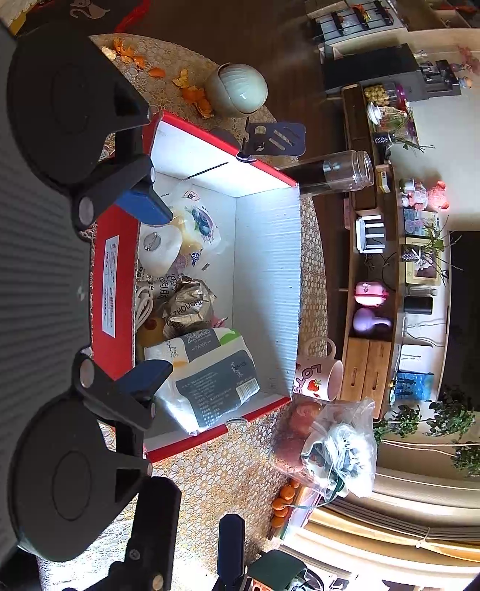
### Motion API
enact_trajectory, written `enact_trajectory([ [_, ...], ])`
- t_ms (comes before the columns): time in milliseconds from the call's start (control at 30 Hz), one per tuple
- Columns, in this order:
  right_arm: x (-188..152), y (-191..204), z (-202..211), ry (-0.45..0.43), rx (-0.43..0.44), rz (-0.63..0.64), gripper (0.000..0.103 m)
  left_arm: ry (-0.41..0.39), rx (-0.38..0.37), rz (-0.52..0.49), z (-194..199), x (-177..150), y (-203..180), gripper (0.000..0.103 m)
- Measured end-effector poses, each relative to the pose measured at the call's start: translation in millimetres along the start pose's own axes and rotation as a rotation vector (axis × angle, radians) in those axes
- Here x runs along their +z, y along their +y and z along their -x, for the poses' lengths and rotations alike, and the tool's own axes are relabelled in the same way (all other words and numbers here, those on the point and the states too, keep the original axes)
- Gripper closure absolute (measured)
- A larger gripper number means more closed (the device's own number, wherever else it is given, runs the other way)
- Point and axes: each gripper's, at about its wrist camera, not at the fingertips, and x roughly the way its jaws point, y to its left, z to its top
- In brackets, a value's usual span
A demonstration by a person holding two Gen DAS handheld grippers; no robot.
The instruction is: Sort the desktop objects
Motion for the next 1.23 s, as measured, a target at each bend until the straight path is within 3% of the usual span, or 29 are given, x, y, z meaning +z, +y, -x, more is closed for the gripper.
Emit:
enact_trajectory([
  [267, -8.4, -2.7, 9.6, -0.012, -0.016, -0.002, 0.000, 0.006, 0.030, -0.028, 5.8, -3.0, -10.4, 0.021],
  [1233, -21.8, -17.4, 23.7, -0.009, -0.056, -0.032, 0.000, 0.000, 0.035, -0.063, 17.1, -9.8, -23.6, 0.020],
])
